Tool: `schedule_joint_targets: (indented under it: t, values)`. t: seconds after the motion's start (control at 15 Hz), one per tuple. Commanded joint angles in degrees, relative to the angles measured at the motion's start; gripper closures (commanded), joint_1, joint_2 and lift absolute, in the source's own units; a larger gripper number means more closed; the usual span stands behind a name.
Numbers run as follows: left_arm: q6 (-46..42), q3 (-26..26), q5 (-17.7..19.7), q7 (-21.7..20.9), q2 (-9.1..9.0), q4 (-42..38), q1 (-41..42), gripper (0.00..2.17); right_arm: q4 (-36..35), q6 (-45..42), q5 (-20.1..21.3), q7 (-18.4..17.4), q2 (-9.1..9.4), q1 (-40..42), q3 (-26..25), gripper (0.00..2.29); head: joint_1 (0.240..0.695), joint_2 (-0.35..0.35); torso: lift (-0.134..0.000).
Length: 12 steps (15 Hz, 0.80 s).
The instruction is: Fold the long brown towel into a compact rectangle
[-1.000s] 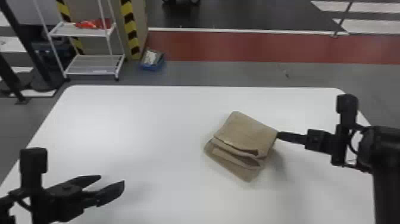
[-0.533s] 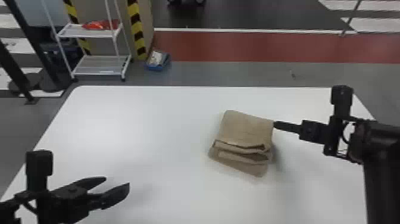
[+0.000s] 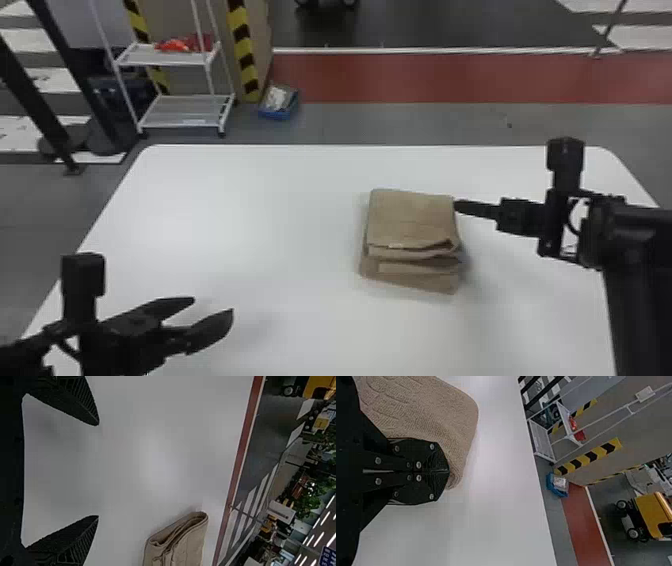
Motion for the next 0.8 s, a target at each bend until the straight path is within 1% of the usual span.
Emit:
schedule_joint_targets:
  t: [0.0, 0.2, 0.53, 0.73]
  values:
    - [0.00, 0.08, 0.16, -0.29, -0.12, -0.76, 0.39, 0.04, 0.31, -1.25, 0.21, 0.08, 0.08, -0.01, 1.05, 2.03, 0.695, 0.043, -0.120]
    - [0.00, -0.01, 0.51, -0.29, -0.21, -1.81, 0.92, 0.04, 0.48, -1.25, 0.65, 0.34, 0.08, -0.10, 2.37, 2.03, 0.695, 0.049, -0.120]
    - [0.18, -0.27, 0.51, -0.29, -0.30, -2.96, 1.62, 0.06, 3.03, -2.83, 1.53, 1.05, 0.08, -1.16, 4.92, 2.03, 0.695, 0.063, -0.120]
    - [0.18, -0.36, 0.51, -0.11, -0.38, -3.05, 1.88, 0.06, 3.73, -4.06, 1.79, 1.31, 0.08, -1.51, 5.36, 1.99, 0.695, 0.073, -0.120]
